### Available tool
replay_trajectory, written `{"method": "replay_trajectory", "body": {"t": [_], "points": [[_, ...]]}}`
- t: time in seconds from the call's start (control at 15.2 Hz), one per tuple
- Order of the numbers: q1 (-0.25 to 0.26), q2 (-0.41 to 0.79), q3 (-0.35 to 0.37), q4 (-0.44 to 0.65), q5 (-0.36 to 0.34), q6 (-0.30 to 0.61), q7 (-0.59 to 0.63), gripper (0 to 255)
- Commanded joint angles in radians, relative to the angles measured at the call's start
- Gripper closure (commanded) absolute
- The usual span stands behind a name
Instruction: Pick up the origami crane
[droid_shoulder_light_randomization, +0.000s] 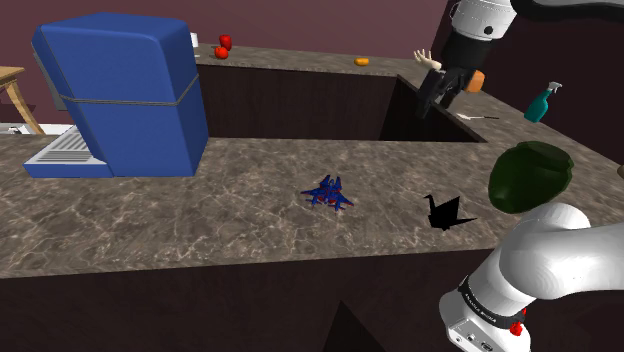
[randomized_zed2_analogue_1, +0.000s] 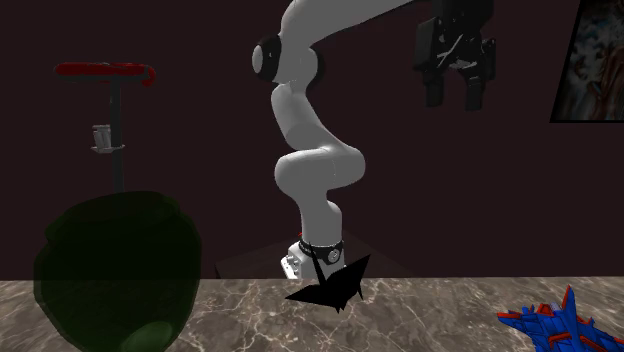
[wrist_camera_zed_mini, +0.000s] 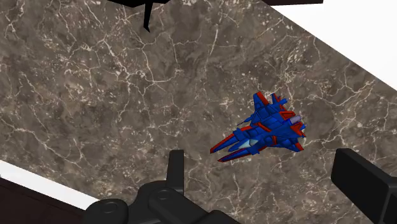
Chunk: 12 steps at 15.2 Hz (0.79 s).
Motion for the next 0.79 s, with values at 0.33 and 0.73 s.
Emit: {"method": "replay_trajectory", "body": {"t": [0.33,0.73], "points": [[0.004,-0.041,-0.08,-0.162,-0.023,0.075,-0.098,0],[-0.008,-0.059,-0.183,-0.33,-0.07,0.168,-0.219,0]]}}
